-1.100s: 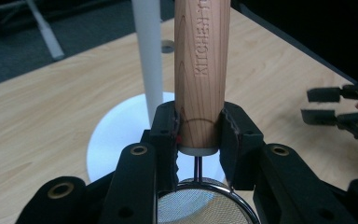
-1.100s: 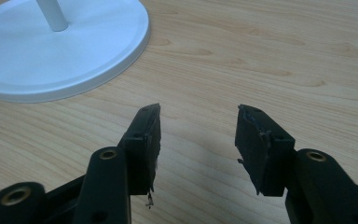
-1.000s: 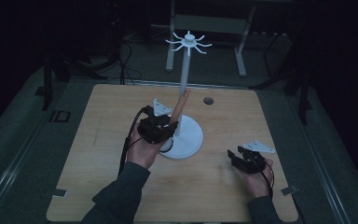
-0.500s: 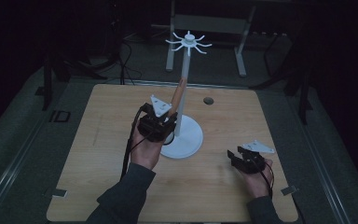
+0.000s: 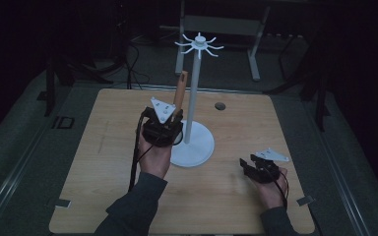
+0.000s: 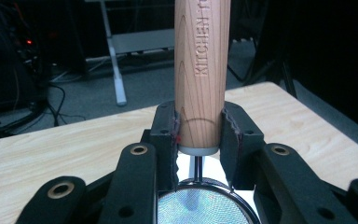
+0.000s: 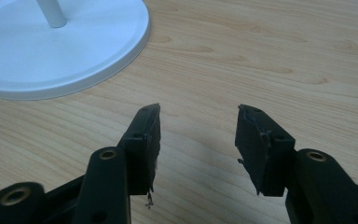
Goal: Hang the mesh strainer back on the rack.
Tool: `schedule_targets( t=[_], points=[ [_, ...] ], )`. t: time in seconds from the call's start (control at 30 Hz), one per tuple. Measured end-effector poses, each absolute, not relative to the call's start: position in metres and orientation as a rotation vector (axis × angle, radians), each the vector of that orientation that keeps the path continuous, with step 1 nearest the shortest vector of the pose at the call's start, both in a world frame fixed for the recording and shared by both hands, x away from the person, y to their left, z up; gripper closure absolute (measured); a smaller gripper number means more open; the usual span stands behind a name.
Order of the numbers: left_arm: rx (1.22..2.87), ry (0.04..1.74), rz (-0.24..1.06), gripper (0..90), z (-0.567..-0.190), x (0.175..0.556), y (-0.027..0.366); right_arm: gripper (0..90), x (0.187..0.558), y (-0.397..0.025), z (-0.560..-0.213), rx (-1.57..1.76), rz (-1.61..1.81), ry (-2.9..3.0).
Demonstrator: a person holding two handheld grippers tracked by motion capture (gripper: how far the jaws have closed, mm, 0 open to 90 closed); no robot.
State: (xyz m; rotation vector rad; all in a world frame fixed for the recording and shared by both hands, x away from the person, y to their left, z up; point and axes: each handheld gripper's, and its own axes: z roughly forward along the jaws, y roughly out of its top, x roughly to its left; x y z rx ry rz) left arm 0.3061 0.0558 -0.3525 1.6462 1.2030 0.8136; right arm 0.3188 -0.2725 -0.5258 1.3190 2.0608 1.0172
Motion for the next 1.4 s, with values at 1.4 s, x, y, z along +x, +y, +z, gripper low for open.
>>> schedule_targets(
  t=[1.4],
  points=[
    [1.536, 1.13, 1.083, 69.2, -0.333, 0.295, 0.034, 50.1, 0.318, -0.273, -0.526, 1.325, 1.014, 2.057]
  ],
)
